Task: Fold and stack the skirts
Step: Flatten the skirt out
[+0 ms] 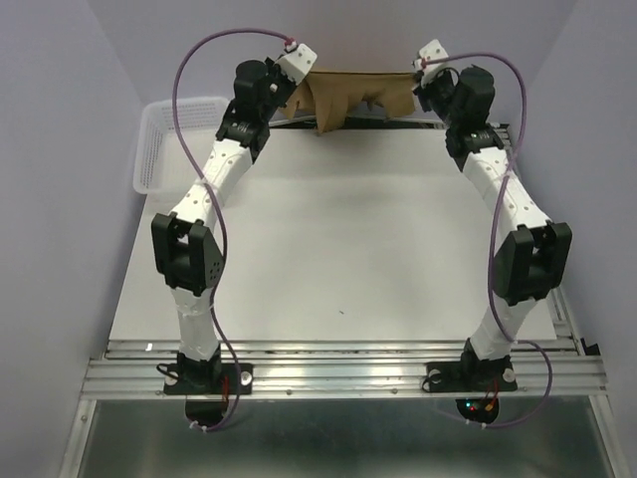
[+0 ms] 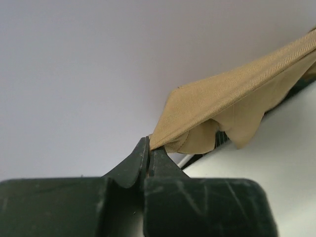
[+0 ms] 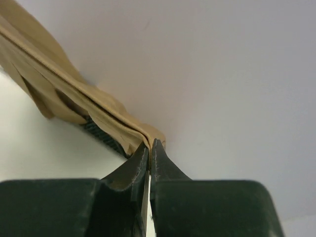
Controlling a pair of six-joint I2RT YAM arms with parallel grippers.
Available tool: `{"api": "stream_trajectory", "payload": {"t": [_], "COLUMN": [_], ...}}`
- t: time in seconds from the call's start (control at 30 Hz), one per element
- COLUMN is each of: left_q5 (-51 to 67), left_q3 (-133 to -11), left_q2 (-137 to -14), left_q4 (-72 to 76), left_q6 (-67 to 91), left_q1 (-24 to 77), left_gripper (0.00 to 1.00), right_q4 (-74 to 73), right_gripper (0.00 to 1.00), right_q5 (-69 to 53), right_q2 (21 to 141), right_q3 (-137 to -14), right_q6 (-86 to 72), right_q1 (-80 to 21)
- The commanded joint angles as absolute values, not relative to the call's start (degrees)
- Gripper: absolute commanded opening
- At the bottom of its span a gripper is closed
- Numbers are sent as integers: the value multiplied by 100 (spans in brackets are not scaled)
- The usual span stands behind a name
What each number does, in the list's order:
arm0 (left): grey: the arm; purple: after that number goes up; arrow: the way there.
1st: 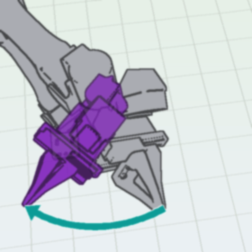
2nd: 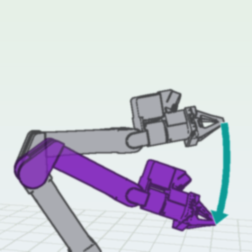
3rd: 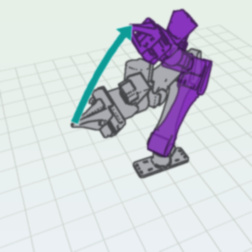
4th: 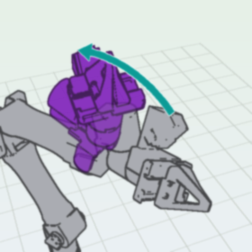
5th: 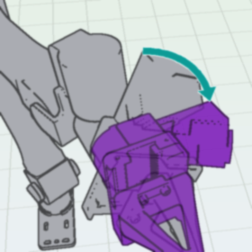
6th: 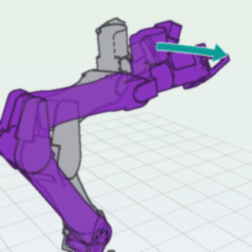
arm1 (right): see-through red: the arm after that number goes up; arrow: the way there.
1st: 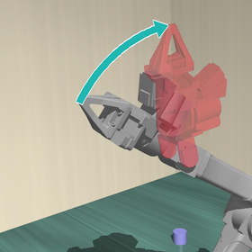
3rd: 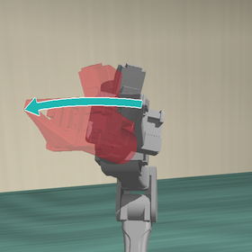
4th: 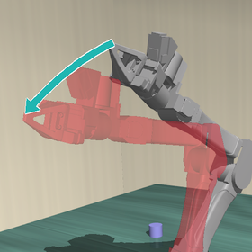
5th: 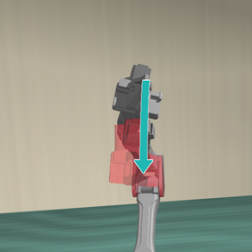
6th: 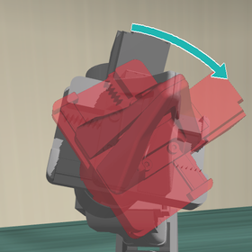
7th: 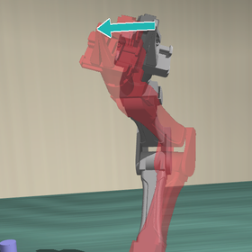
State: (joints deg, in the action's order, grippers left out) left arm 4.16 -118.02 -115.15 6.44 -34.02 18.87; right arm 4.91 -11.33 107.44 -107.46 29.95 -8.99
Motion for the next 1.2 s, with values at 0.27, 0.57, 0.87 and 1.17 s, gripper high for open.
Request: {"api": "stream_trajectory", "payload": {"t": [0.27,0.57,0.87,1.17], "left_q5": [132,1378,2093,1898], "left_q3": [-5506,-3832,-4060,-5606], "left_q2": [-9090,-7165,-4992,-7688], "left_q4": [1783,49,-1695,-1169], "left_q6": [-4782,-4702,-4546,-2409], "left_q1": [1933,2320,2355,2355], "left_gripper": [0,49,97,69], "right_q4": [906,-1693,-2277,-2698], "right_gripper": [1,62,93,75], "right_q5": [-2671,-3181,-2611,-2505], "right_q2": [7940,6154,5217,9208], "right_q3": [-4327,-3112,-3742,-7283], "right_q6": [6186,7531,5900,2875], "right_q1": [-562,-615,-615,-615]}}
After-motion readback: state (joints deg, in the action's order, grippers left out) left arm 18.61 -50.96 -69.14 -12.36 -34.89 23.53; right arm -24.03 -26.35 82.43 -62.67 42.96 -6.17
